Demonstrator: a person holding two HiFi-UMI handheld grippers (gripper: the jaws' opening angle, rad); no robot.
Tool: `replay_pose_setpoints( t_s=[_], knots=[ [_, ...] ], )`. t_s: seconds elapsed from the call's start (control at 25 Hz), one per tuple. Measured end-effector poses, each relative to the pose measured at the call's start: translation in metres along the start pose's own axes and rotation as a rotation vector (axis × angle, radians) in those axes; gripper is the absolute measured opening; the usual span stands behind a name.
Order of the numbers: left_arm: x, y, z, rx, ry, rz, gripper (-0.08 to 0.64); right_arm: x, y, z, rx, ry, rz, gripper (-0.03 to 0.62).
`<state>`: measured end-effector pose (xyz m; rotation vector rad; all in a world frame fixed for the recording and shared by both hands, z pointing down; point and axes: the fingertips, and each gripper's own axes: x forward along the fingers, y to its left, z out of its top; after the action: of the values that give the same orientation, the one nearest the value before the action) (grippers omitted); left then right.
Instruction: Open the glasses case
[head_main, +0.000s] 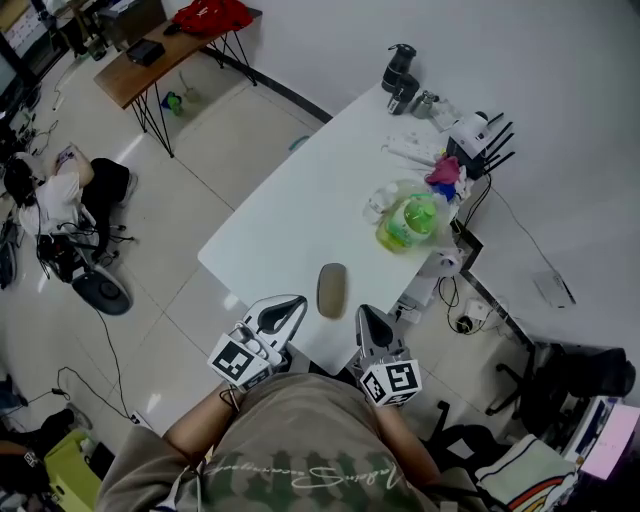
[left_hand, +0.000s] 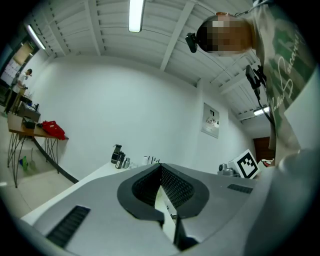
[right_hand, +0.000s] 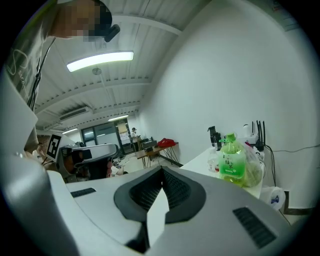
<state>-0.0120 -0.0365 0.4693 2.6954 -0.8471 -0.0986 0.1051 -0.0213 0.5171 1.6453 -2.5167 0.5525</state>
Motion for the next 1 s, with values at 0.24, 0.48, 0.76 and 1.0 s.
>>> replay_pose_setpoints(
  t_s=[0.24,0.48,0.76,1.0],
  knots=[
    [0.008,0.006,0.007,-0.028,-0.018,0.012,0.006,0.001,-0.006,0.007,-0.020,-0.024,-0.010,0.006],
    [0.017,0.006,0.005,0.023,-0.005,0.001,0.006,0.003,-0.019,0.011,0.011,-0.038,-0.008,0.006],
    [0.022,0.001,0.004,0.007,0.001,-0.015,0.006,0.010,-0.017,0.004,-0.008,-0.003,0.020,0.008],
    [0.018,0.003,0.003,-0.013,-0.008,0.002,0.006,0.010,-0.018,0.003,-0.019,-0.005,0.007,0.008]
  ],
)
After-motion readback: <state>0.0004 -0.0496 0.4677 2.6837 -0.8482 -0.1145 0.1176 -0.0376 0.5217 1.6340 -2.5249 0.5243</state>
